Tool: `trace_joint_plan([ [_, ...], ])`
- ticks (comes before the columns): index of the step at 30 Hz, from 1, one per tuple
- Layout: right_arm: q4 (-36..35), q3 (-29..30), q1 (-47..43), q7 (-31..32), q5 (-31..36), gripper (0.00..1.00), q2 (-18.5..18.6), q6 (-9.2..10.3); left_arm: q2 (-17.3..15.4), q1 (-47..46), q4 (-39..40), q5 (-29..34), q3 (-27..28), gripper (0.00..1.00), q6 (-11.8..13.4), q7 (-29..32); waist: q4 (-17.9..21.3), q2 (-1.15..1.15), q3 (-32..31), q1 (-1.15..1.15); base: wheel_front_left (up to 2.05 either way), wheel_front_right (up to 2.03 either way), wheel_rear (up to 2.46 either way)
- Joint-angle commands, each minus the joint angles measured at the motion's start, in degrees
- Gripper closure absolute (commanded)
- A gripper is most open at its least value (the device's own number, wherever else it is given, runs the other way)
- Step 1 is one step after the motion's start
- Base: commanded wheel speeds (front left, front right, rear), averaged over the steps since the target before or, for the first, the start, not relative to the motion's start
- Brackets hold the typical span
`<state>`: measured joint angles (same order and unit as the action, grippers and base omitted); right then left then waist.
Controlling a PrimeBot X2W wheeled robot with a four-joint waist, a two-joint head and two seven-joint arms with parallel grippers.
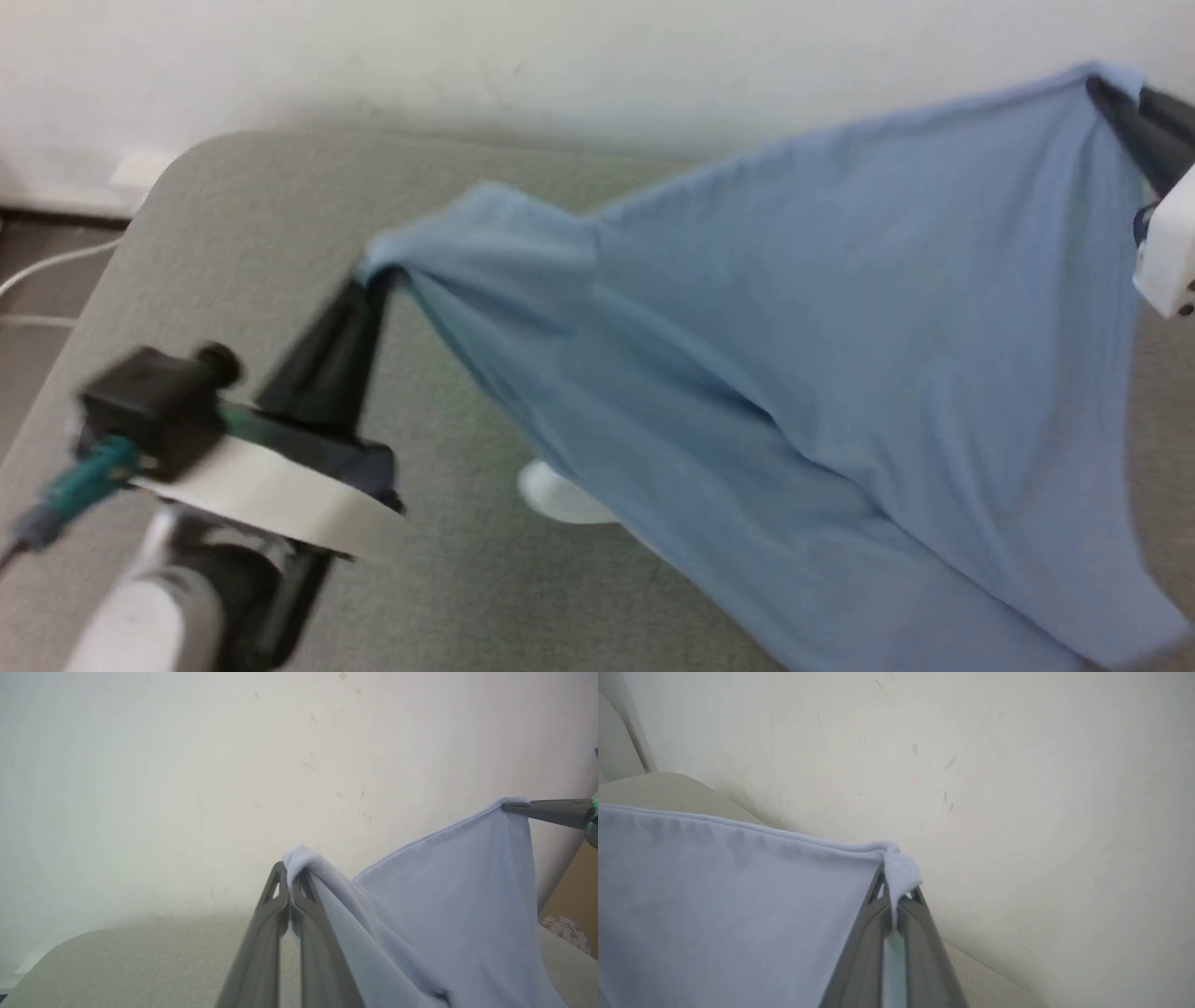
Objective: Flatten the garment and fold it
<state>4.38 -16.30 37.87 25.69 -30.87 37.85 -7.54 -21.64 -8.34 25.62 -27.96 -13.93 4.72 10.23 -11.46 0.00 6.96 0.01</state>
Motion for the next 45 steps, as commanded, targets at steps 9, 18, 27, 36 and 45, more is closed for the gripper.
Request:
trace_joint_plan([
  [9,-9.27,1.42,3.71,-6.47,1.14,1.0,1.07,0.05,-4.0,-9.99,8.82,1.7,9.05,1.0,2.0,-1.98,11.44,0.0,-8.26,-0.01,0.0,0.0,0.0],
  [18,-14.38,4.36,6.32,-4.54,0.19,1.0,0.6,0.05,-7.75,-22.99,9.78,1.03,13.46,1.0,0.93,-0.78,14.94,0.0,-5.92,-0.01,0.0,0.0,0.0],
  [27,-13.93,5.74,13.69,-3.68,0.16,1.0,0.61,0.05,-10.14,-38.21,4.24,0.22,13.59,1.0,-0.96,0.49,16.49,0.0,1.3,-0.01,0.0,0.0,0.0],
  [36,-3.99,1.7,25.95,-8.8,3.54,1.0,-0.34,0.05,-11.21,-54.01,-12.58,1.09,10.39,1.0,-5.7,-2.72,17.94,0.0,12.17,-0.01,0.0,0.0,0.0],
  [45,12.74,-1.92,41.7,-18.54,7.87,1.0,-3.96,0.05,-9.76,-74.37,-31.93,5.17,7.07,1.0,-8.44,-11.02,17.6,0.0,21.38,-0.01,0.0,0.0,0.0],
])
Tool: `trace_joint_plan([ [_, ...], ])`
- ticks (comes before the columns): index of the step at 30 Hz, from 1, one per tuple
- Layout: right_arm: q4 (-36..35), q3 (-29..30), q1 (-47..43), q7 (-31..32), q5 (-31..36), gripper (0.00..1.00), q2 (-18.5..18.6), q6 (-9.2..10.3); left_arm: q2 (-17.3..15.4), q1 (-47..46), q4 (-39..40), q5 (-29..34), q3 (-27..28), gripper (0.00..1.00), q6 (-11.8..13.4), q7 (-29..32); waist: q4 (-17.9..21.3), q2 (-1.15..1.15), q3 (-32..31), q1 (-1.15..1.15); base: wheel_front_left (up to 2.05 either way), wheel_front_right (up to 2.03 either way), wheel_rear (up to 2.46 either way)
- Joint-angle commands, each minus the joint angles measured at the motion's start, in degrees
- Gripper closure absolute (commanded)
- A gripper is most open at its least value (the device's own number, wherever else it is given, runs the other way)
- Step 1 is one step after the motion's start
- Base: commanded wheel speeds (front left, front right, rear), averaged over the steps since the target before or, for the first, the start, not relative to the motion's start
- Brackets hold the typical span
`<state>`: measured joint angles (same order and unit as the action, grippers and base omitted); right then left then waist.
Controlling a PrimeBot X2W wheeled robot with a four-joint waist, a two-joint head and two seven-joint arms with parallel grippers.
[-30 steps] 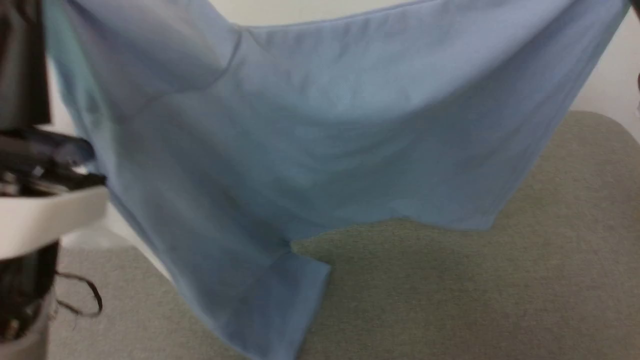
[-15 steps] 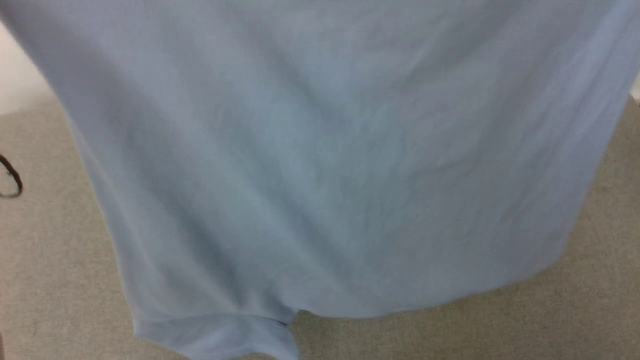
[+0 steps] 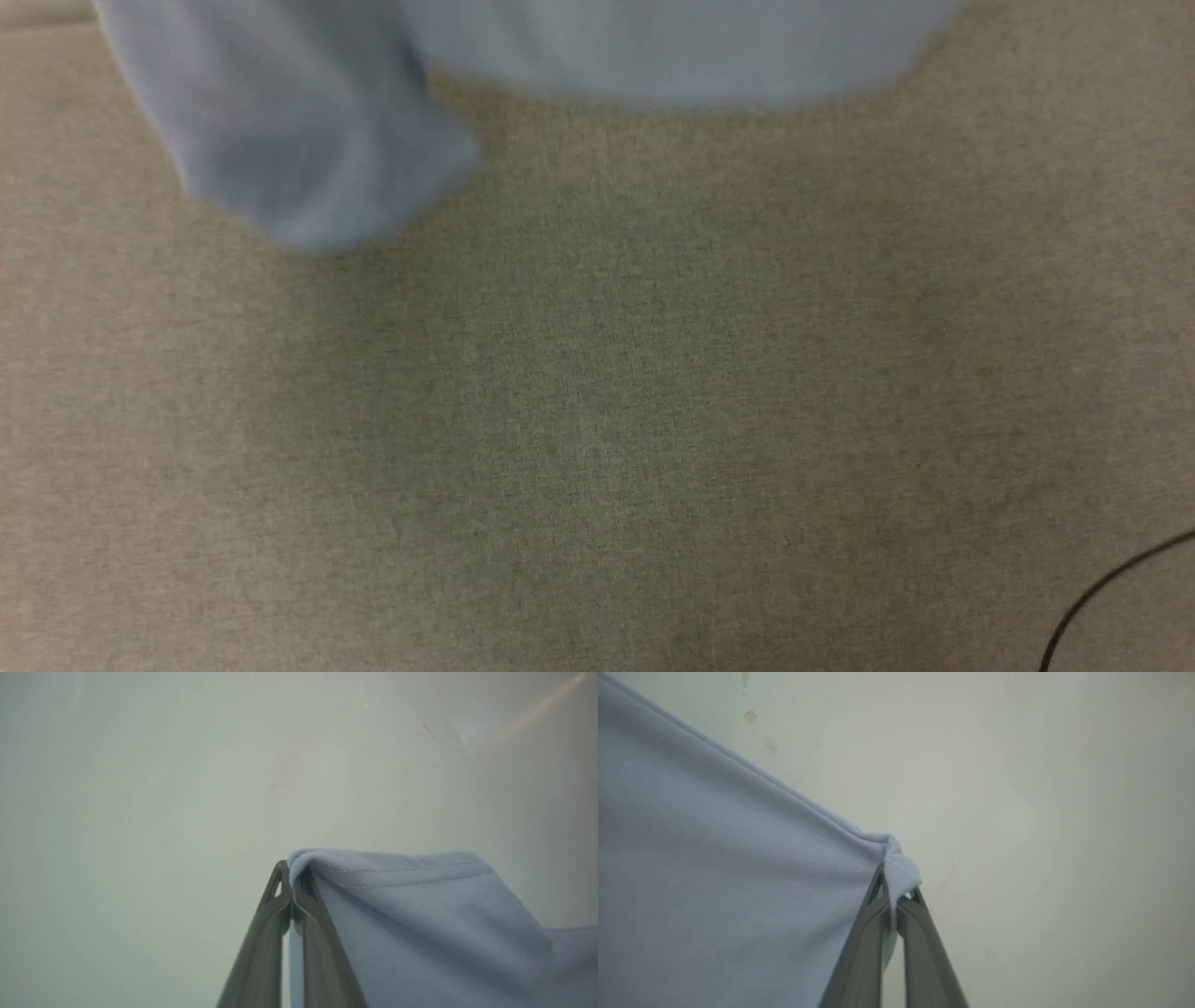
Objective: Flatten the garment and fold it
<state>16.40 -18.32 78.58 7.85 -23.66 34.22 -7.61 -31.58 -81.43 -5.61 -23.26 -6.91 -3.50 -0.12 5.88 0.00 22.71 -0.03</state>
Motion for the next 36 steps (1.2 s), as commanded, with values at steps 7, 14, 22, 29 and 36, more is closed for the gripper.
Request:
trace_joint_plan([
  [7,12.2,-1.02,7.37,-8.28,5.58,1.0,-4.41,0.12,2.01,-10.58,-11.33,2.7,-2.14,1.0,-1.09,-7.38,-0.56,0.0,9.43,0.03,0.0,0.0,0.0],
  [14,18.77,-3.93,5.01,-12.43,5.98,1.0,-7.16,0.12,3.97,-6.02,-16.61,2.5,-4.71,1.0,-1.81,-10.91,-1.98,0.0,10.59,0.03,0.0,0.0,0.0],
  [22,24.08,-6.29,-6.3,-16.76,4.68,1.0,-10.14,0.12,5.95,14.6,-16.31,1.73,-8.13,1.0,-1.54,-12.94,-4.05,0.0,5.93,0.03,0.0,0.0,0.0],
  [29,26.78,-10.04,-21.23,-19.64,3.7,1.0,-11.85,0.12,6.96,38.08,-12.72,-0.94,-10.43,1.0,0.67,-11.01,-5.63,0.0,-2.77,0.03,0.0,0.0,0.0],
  [36,23.13,-16.89,-35.05,-19.1,-1.16,1.0,-8.23,0.12,3.82,58.72,-4.04,-6.04,-12.16,1.0,1.68,-0.32,-7.37,0.0,-11.7,0.03,0.0,0.0,0.0],
])
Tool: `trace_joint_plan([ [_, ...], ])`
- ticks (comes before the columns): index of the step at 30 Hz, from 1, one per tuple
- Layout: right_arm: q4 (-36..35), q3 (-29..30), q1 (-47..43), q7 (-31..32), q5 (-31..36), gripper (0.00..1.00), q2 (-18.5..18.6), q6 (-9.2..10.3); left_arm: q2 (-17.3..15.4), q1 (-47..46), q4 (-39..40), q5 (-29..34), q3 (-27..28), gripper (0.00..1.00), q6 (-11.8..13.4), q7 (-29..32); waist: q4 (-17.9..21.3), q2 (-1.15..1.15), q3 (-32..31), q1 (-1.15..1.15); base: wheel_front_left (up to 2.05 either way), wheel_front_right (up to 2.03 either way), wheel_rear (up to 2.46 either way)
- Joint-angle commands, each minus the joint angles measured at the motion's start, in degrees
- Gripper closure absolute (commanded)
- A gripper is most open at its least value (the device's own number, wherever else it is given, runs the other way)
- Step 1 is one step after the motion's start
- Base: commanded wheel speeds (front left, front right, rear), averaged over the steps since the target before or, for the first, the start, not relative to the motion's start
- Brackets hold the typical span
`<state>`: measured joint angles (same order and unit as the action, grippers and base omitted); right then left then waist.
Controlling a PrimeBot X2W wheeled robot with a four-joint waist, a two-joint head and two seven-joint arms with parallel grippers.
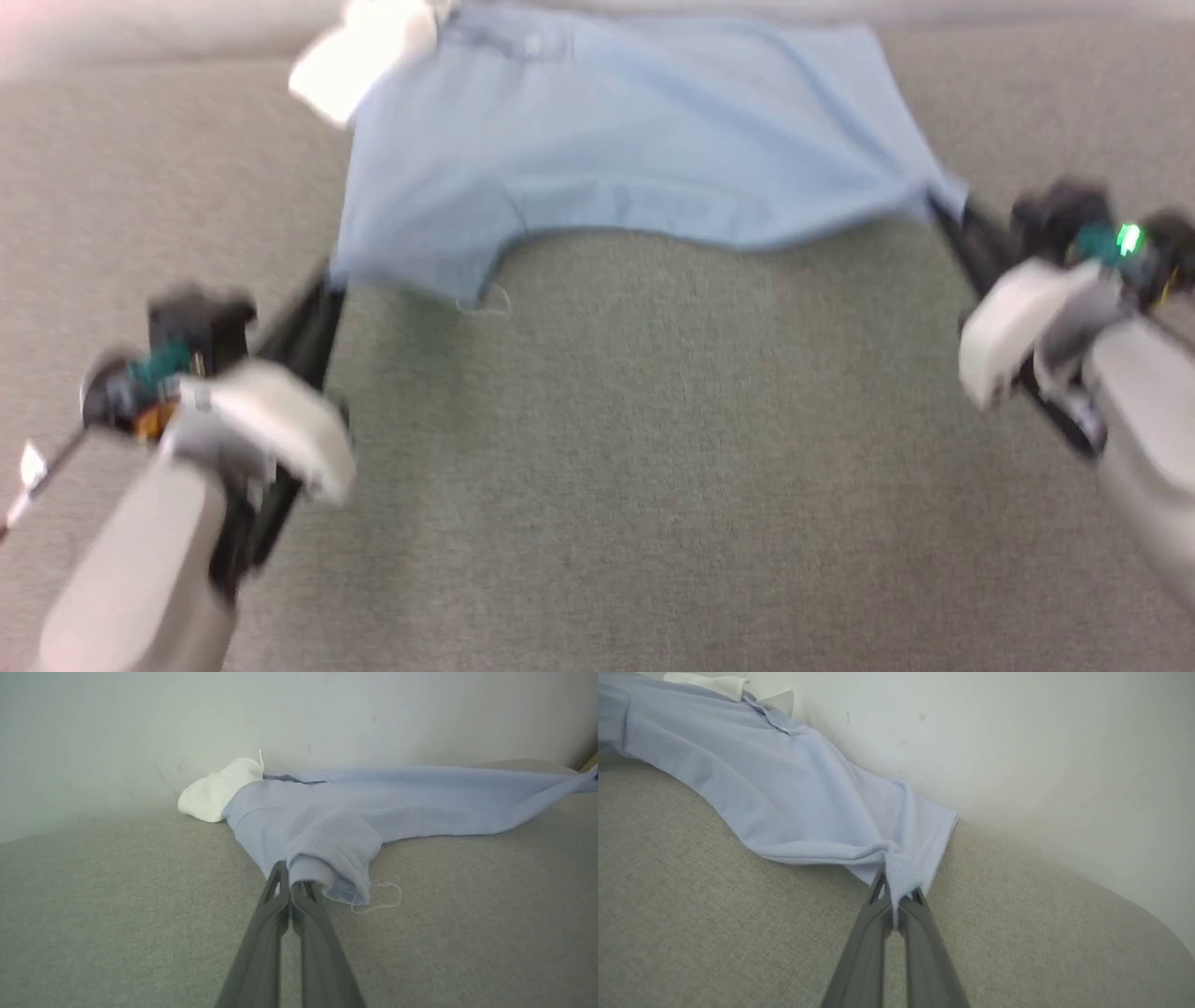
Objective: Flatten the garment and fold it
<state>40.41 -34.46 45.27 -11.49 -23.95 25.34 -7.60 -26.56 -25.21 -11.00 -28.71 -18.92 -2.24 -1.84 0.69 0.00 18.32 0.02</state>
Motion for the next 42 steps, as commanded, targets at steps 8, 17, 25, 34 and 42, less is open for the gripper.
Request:
trace_joint_plan([
  [8,-8.57,-5.11,-14.52,5.07,-6.47,1.0,7.09,0.11,-8.54,21.06,14.37,-6.01,0.23,1.0,3.55,14.83,-3.43,0.0,-15.4,-0.02,0.0,0.0,0.0],
  [17,-18.3,-2.58,-28.54,16.65,-14.75,1.0,14.63,0.11,-13.3,35.11,26.45,-12.82,1.68,1.0,7.63,24.86,-3.95,0.0,-20.86,-0.02,0.0,0.0,0.0],
  [25,-26.15,2.79,-40.62,27.51,-20.46,1.0,19.49,0.11,-15.33,44.03,32.14,-18.47,1.34,1.0,9.96,31.52,-3.91,0.0,-22.65,-0.02,0.0,0.0,0.0],
  [34,-34.17,11.0,-49.98,33.4,-21.54,1.0,18.7,0.11,-16.01,47.16,34.63,-19.67,-0.7,1.0,9.58,33.81,-3.14,0.0,-22.11,-0.02,0.0,0.0,0.0],
  [42,-39.17,19.03,-46.92,30.67,-19.21,1.0,14.72,0.11,-10.6,36.79,34.75,-17.16,2.09,1.0,7.67,24.48,-2.97,0.0,-17.47,-0.02,0.0,0.0,0.0],
])
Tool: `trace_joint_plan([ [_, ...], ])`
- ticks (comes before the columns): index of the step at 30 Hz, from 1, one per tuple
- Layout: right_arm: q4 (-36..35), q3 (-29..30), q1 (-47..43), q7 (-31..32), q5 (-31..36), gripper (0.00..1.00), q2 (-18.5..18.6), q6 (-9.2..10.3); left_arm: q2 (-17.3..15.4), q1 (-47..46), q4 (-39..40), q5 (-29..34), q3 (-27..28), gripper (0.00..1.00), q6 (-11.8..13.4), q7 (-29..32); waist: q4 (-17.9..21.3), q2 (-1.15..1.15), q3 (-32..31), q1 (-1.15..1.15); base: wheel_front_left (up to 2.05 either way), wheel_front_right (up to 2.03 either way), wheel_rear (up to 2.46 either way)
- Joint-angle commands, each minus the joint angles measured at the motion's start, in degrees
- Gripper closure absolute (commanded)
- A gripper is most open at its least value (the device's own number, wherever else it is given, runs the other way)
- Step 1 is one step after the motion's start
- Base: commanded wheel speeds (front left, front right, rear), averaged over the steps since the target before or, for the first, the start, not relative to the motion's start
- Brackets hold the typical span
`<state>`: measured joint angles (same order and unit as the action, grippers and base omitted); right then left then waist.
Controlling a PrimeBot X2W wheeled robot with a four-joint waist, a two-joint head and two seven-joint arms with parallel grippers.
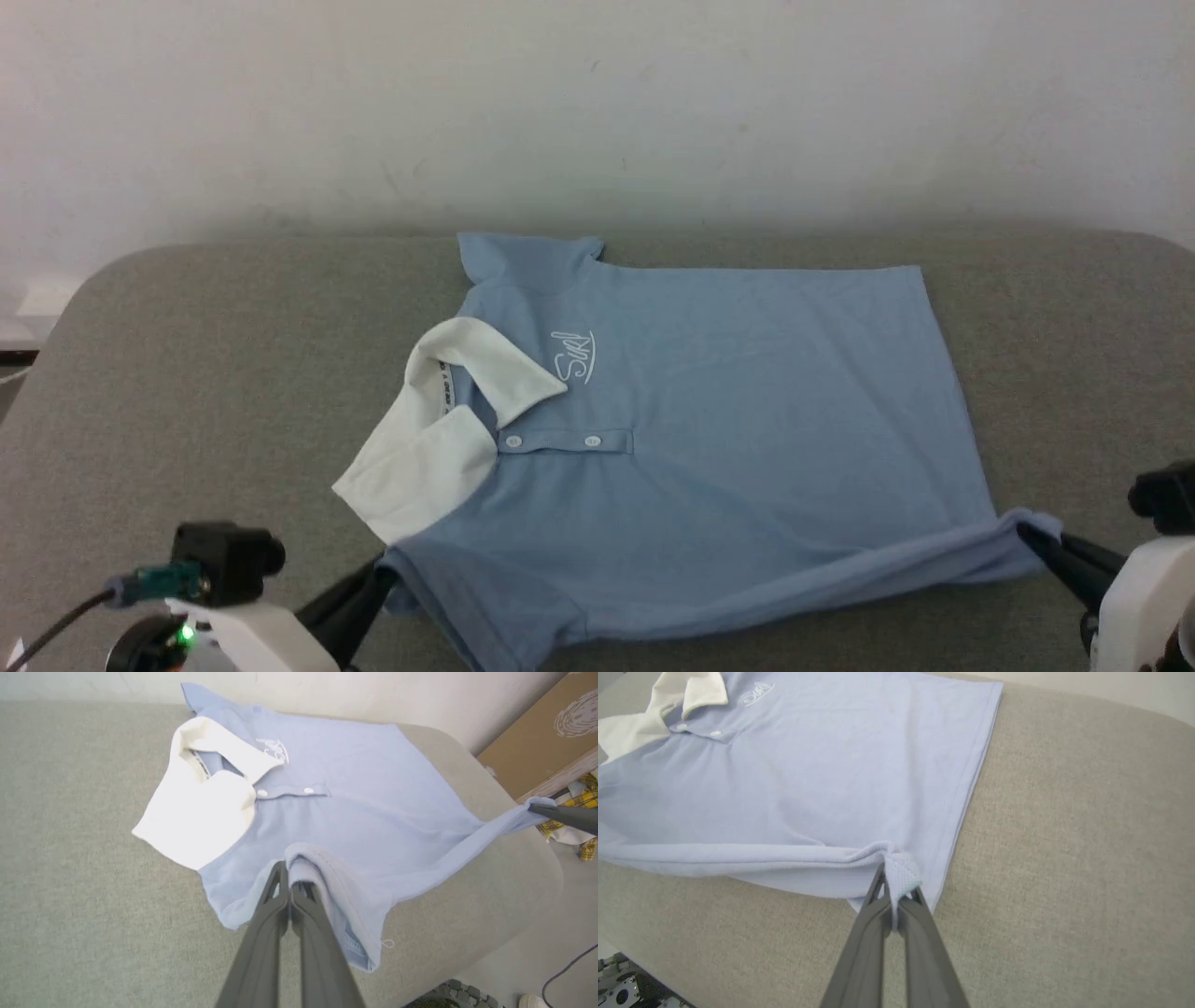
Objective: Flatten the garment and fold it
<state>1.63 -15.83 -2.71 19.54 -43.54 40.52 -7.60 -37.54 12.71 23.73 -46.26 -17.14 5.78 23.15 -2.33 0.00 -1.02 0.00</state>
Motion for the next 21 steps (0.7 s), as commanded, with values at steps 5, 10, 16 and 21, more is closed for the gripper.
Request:
trace_joint_plan([
  [5,-0.75,3.16,5.56,-0.84,2.76,1.0,-2.29,0.11,3.33,-9.59,-2.63,2.12,1.19,1.0,-1.61,-4.79,0.08,0.0,6.55,0.0,0.0,0.0,0.0],
  [10,0.85,3.44,10.69,-0.33,4.59,1.0,-4.27,0.11,4.74,-17.35,-7.38,4.11,0.72,1.0,-2.55,-6.02,0.32,0.0,11.15,0.0,0.0,0.0,0.0],
  [16,3.71,2.28,15.5,-0.27,6.01,1.0,-5.51,0.11,6.55,-25.64,-13.84,7.05,-1.05,1.0,-2.15,-5.4,0.54,0.0,15.53,0.0,0.0,0.0,0.0],
  [21,7.74,0.92,19.25,-0.85,7.97,1.0,-6.47,0.11,7.51,-30.49,-20.61,8.96,-2.25,1.0,-2.27,-5.54,1.14,0.0,17.69,0.0,0.0,0.0,0.0],
])
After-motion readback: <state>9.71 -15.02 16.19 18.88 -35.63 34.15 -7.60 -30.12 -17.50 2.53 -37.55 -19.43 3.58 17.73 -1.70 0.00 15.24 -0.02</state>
